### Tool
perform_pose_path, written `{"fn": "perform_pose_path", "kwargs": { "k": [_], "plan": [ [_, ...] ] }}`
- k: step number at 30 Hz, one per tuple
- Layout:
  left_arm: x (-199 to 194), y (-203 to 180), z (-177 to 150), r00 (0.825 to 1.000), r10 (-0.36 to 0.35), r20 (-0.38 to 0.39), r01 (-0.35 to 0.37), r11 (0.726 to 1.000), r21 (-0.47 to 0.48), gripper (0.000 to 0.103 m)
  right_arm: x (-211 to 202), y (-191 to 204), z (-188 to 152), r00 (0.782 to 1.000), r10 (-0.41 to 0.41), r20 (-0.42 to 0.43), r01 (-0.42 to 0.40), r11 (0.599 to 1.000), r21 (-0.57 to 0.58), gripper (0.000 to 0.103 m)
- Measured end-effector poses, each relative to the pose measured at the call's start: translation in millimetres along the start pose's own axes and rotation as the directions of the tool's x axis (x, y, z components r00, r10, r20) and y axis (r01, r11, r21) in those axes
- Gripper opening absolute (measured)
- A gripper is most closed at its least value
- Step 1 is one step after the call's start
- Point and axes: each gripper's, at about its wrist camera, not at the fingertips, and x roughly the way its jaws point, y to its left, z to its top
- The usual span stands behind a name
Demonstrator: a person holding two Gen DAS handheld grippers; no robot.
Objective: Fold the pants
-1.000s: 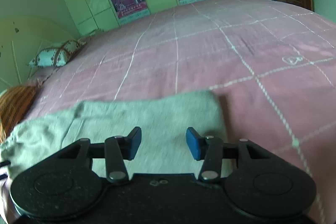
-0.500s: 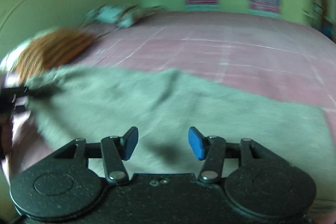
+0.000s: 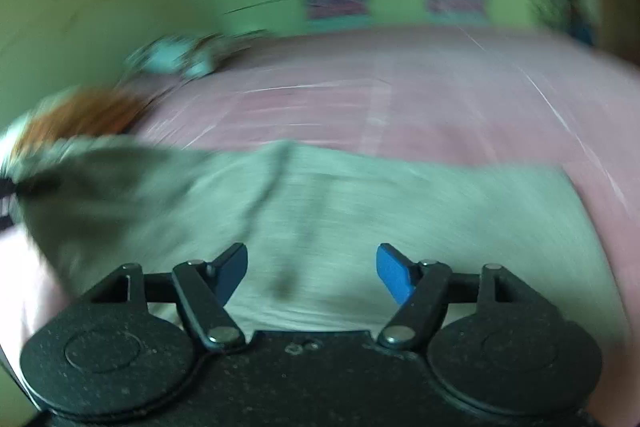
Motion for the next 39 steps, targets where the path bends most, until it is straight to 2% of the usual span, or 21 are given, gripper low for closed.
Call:
{"fn": "perform_pose_path", "kwargs": {
  "k": [2, 7, 10, 12, 13, 14, 15, 16, 17, 18, 19, 22, 24, 26, 31, 33, 36, 39],
  "plan": [
    [1, -39, -2, 1.0, -0.011, 0.0, 0.011, 0.996, 0.09, 0.032, -11, -25, 6, 0.999, -0.034, 0.013, 0.033, 0.997, 0.071, 0.058],
    [11, -132, -14, 0.997, -0.067, -0.028, 0.071, 0.978, 0.198, 0.032, -43, -83, 15, 0.993, -0.098, 0.061, 0.082, 0.969, 0.231, 0.057],
    [19, -192, -29, 0.99, -0.125, -0.068, 0.138, 0.953, 0.271, 0.032, -64, -118, 14, 0.988, -0.123, 0.096, 0.09, 0.953, 0.289, 0.057],
    [27, -235, -45, 0.979, -0.16, -0.125, 0.193, 0.927, 0.321, 0.032, -75, -139, 13, 0.986, -0.125, 0.112, 0.083, 0.943, 0.321, 0.057],
    [33, -257, -56, 0.97, -0.179, -0.162, 0.226, 0.91, 0.347, 0.033, -79, -151, 12, 0.986, -0.123, 0.117, 0.076, 0.936, 0.345, 0.057],
    [41, -279, -70, 0.952, -0.204, -0.229, 0.277, 0.891, 0.361, 0.043, -83, -163, 10, 0.986, -0.12, 0.119, 0.068, 0.927, 0.37, 0.057],
    [52, -299, -87, 0.916, -0.234, -0.325, 0.346, 0.87, 0.35, 0.072, -85, -172, 8, 0.986, -0.12, 0.119, 0.065, 0.919, 0.389, 0.057],
    [62, -315, -102, 0.873, -0.257, -0.415, 0.407, 0.853, 0.327, 0.083, -88, -183, 4, 0.985, -0.129, 0.118, 0.07, 0.91, 0.408, 0.057],
    [62, -327, -116, 0.87, -0.254, -0.424, 0.408, 0.852, 0.328, 0.085, -88, -190, 2, 0.985, -0.132, 0.114, 0.072, 0.903, 0.424, 0.058],
    [60, -334, -125, 0.888, -0.224, -0.402, 0.375, 0.859, 0.349, 0.085, -87, -197, 0, 0.985, -0.131, 0.108, 0.071, 0.894, 0.441, 0.058],
    [58, -337, -130, 0.899, -0.197, -0.392, 0.345, 0.869, 0.354, 0.085, -89, -204, -1, 0.987, -0.126, 0.104, 0.064, 0.886, 0.46, 0.058],
    [44, -327, -129, 0.915, -0.185, -0.358, 0.305, 0.899, 0.315, 0.085, -94, -214, -4, 0.985, -0.12, 0.123, 0.05, 0.884, 0.465, 0.058],
    [35, -322, -127, 0.927, -0.155, -0.342, 0.274, 0.902, 0.334, 0.085, -97, -216, -7, 0.987, -0.104, 0.126, 0.033, 0.882, 0.471, 0.058],
    [22, -313, -126, 0.931, -0.137, -0.339, 0.257, 0.904, 0.343, 0.085, -92, -213, -9, 0.989, -0.081, 0.122, 0.014, 0.879, 0.477, 0.058],
    [-1, -274, -120, 0.953, -0.077, -0.293, 0.187, 0.91, 0.37, 0.085, -84, -188, -9, 0.994, 0.026, 0.103, -0.068, 0.903, 0.425, 0.058],
    [-9, -256, -115, 0.961, -0.049, -0.274, 0.151, 0.918, 0.367, 0.085, -78, -179, -7, 0.992, 0.081, 0.095, -0.114, 0.897, 0.427, 0.058],
    [-25, -222, -105, 0.971, -0.008, -0.241, 0.096, 0.929, 0.356, 0.085, -62, -175, -9, 0.982, 0.173, 0.073, -0.186, 0.842, 0.507, 0.058],
    [-34, -187, -90, 0.975, 0.029, -0.222, 0.052, 0.934, 0.352, 0.085, -42, -172, -14, 0.973, 0.226, 0.045, -0.207, 0.774, 0.599, 0.058]
  ]
}}
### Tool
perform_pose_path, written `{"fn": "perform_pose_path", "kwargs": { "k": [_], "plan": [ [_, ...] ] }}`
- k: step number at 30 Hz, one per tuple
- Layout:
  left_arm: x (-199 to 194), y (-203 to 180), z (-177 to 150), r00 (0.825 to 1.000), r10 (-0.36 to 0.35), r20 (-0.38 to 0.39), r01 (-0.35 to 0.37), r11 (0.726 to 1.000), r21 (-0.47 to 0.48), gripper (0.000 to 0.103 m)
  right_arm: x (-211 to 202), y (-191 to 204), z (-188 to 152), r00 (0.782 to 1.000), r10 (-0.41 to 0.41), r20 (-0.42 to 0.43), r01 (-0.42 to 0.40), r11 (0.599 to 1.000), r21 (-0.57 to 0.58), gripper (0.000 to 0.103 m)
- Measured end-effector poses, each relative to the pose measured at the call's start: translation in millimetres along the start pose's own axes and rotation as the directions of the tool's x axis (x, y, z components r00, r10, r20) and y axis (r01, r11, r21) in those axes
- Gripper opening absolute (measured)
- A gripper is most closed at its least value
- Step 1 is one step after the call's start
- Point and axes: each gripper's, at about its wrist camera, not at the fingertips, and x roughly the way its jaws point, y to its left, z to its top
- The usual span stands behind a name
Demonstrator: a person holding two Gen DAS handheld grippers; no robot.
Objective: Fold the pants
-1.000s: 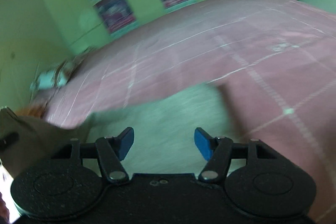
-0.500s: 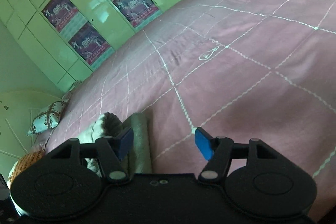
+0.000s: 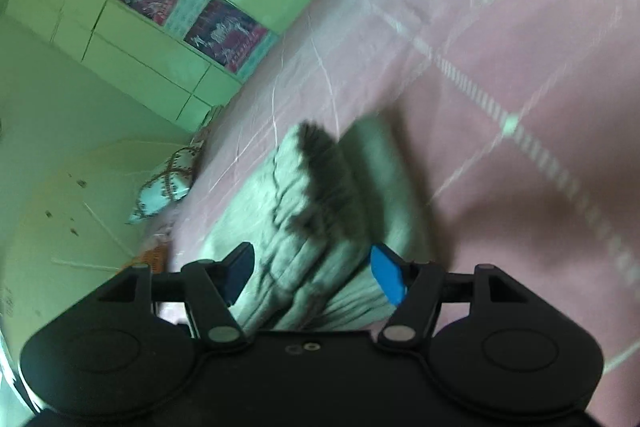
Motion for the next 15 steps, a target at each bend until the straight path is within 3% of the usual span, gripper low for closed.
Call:
{"fn": "perform_pose_path", "kwargs": {
  "k": [5, 8, 14, 15],
  "plan": [
    [-3, 35, -15, 0.998, 0.021, -0.051, -0.02, 0.999, 0.029, 0.085, 25, -1, -5, 1.0, 0.005, -0.003, -0.005, 0.998, 0.062, 0.058],
    [2, 43, -21, 0.997, 0.005, -0.08, -0.004, 1.0, 0.017, 0.085, 42, 3, -12, 0.999, 0.013, -0.035, -0.011, 0.997, 0.072, 0.051],
    [31, 25, -18, 0.988, -0.018, -0.155, 0.036, 0.992, 0.118, 0.085, 55, 20, -15, 0.997, -0.078, -0.024, 0.078, 0.997, 0.022, 0.048],
    [33, 21, -19, 0.987, -0.009, -0.162, 0.031, 0.991, 0.134, 0.085, 55, 22, -15, 0.996, -0.086, -0.019, 0.086, 0.996, 0.012, 0.044]
  ]
}}
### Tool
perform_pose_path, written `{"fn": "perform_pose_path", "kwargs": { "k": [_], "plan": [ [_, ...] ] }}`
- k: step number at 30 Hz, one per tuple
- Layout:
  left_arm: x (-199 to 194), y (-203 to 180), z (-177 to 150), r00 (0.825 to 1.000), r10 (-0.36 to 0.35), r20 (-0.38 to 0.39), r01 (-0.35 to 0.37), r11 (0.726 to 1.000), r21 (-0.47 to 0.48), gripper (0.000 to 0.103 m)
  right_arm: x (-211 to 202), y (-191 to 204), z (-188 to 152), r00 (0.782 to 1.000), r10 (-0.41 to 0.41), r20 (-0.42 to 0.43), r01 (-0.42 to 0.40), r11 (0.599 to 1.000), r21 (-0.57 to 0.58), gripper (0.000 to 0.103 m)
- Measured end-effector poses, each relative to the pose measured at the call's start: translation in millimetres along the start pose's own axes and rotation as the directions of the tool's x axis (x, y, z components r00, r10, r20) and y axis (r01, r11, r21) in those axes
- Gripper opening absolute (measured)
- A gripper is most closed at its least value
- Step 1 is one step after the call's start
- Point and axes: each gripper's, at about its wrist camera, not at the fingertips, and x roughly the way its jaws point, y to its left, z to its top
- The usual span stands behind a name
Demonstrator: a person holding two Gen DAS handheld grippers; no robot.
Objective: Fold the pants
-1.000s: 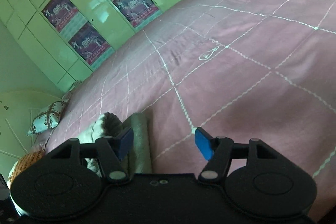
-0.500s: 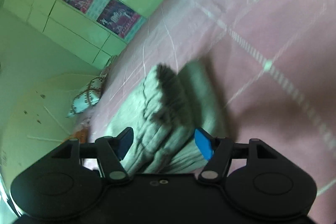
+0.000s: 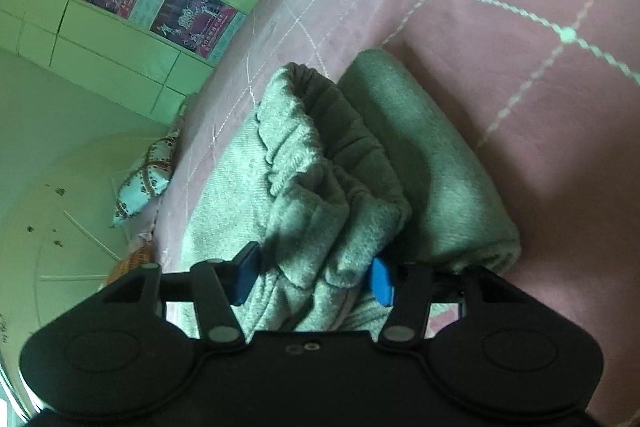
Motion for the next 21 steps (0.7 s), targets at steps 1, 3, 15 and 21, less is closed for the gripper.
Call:
{"fn": "perform_pose_path", "kwargs": {
  "k": [1, 3, 15, 21],
  "plan": [
    [2, -1, 0, 1.0, 0.014, -0.001, -0.014, 1.0, 0.002, 0.085, 0, 3, -1, 1.0, -0.01, 0.004, 0.011, 1.0, -0.018, 0.04],
    [6, 3, 0, 1.0, 0.015, 0.014, -0.015, 0.999, -0.037, 0.085, 2, 7, -2, 0.999, -0.034, -0.004, 0.033, 0.998, -0.048, 0.033],
    [10, 16, -8, 0.988, 0.114, 0.104, -0.091, 0.975, -0.205, 0.088, -61, 38, 21, 0.98, 0.061, 0.188, -0.038, 0.992, -0.124, 0.028],
    [16, 8, -6, 0.99, 0.13, 0.062, -0.118, 0.978, -0.174, 0.09, -36, -26, 6, 0.991, -0.079, 0.11, 0.079, 0.997, 0.002, 0.027]
  ]
}}
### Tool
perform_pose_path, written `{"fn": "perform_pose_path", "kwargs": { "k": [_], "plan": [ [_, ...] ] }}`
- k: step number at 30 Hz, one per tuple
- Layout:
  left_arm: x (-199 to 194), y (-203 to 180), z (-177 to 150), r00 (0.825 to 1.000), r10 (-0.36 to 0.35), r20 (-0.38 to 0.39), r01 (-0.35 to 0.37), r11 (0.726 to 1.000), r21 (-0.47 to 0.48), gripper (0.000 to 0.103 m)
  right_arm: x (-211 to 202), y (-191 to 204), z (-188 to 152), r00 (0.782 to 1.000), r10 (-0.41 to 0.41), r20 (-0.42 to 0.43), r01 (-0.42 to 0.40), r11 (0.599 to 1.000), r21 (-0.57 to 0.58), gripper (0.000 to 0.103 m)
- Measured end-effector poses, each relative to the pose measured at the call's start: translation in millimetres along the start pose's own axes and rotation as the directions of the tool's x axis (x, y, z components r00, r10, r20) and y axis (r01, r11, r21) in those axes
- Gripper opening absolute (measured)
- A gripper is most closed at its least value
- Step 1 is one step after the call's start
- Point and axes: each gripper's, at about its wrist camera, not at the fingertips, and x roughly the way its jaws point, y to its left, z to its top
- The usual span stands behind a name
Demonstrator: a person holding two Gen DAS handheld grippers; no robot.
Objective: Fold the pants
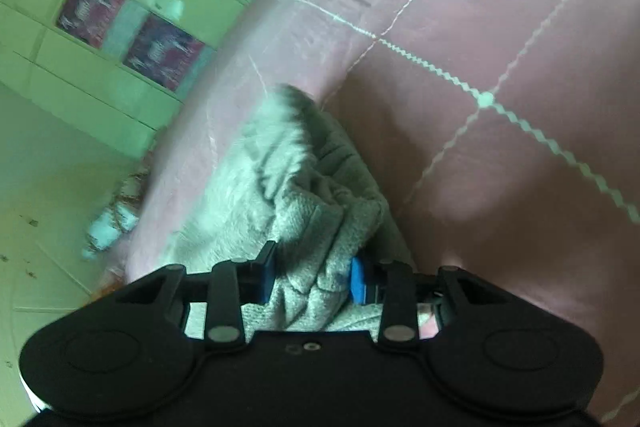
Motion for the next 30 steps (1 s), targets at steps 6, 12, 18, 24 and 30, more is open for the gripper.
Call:
{"fn": "perform_pose_path", "kwargs": {
  "k": [6, 12, 18, 24, 30],
  "plan": [
    [0, -2, 1, 1.0, 0.007, 0.001, -0.007, 1.0, 0.008, 0.091, -6, 7, 5, 1.0, 0.017, 0.0, -0.017, 1.0, -0.027, 0.028],
    [0, -1, 3, 1.0, 0.009, -0.021, -0.009, 0.999, 0.032, 0.092, 0, -1, 6, 0.999, 0.016, -0.04, -0.017, 1.0, -0.023, 0.029],
    [3, -1, 3, 0.999, 0.01, -0.053, -0.008, 1.0, 0.023, 0.093, 6, 7, 5, 0.999, -0.017, -0.051, 0.013, 0.997, -0.071, 0.03],
    [-19, 11, 0, 0.998, -0.021, -0.059, 0.022, 1.0, 0.014, 0.093, -17, 4, 9, 0.998, 0.024, -0.056, -0.03, 0.995, -0.097, 0.041],
    [-56, 36, -1, 1.0, -0.019, 0.003, 0.019, 1.0, 0.009, 0.093, -66, 7, 14, 0.997, 0.015, 0.079, 0.001, 0.979, -0.202, 0.038]
  ]
}}
